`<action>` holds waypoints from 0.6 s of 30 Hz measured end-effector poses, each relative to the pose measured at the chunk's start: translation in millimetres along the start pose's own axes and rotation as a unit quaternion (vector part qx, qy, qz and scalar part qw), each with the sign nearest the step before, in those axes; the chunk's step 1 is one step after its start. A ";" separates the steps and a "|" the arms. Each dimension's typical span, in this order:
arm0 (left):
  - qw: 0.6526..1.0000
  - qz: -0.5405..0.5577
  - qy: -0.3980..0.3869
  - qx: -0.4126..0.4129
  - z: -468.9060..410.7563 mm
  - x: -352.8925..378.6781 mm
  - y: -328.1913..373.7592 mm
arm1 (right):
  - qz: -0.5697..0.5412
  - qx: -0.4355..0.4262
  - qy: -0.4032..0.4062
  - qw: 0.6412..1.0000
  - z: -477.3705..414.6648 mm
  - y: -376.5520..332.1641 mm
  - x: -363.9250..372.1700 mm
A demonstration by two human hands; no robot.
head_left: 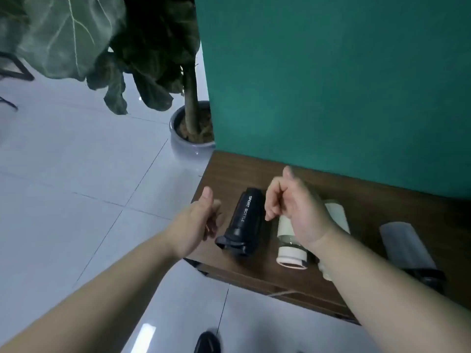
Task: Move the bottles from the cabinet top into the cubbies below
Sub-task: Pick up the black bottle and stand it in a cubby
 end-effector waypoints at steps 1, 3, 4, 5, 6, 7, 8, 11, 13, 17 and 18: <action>1.000 0.018 0.006 0.009 3.2 3.2 -14.2 | 0.036 -0.025 0.015 0.999 2.4 10.6 2.9; 0.998 0.055 0.018 0.002 7.0 8.9 -52.3 | 0.095 -0.064 0.031 0.993 3.4 36.8 6.6; 0.997 0.076 0.026 -0.005 10.4 11.4 -70.5 | 0.120 -0.071 0.028 0.990 4.1 49.6 8.6; 0.994 0.101 0.034 -0.006 14.2 14.5 -87.5 | 0.158 -0.082 0.029 0.984 6.7 59.7 12.3; 0.992 0.122 0.043 -0.002 18.7 18.4 -104.5 | 0.199 -0.093 0.029 0.975 9.1 71.6 16.5; 0.989 0.142 0.050 0.000 24.1 22.2 -119.1 | 0.245 -0.100 0.029 0.964 12.0 82.0 20.5; 0.987 0.153 0.056 0.008 29.5 25.9 -130.9 | 0.287 -0.110 0.034 0.951 14.0 92.3 22.6; 0.981 0.181 0.063 0.021 46.7 38.3 -164.2 | 0.387 -0.133 0.046 0.911 24.9 124.9 33.2; 0.978 0.190 0.077 0.032 60.8 43.9 -180.1 | 0.472 -0.167 0.033 0.865 31.0 145.3 44.1; 0.969 0.218 0.106 0.045 97.0 54.0 -207.3 | 0.616 -0.189 0.028 0.764 36.7 172.3 58.0; 0.966 0.228 0.112 0.046 106.1 57.3 -215.2 | 0.640 -0.199 0.035 0.741 37.9 174.3 60.1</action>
Point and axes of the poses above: each hand's wrist, its own z-axis away from the middle knuckle, its own x-axis out of the palm, y = z × x, the point moved 7 cm from there along -z, towards the middle knuckle, and after that the axes turned 6 degrees about y, right-handed, at the moved point
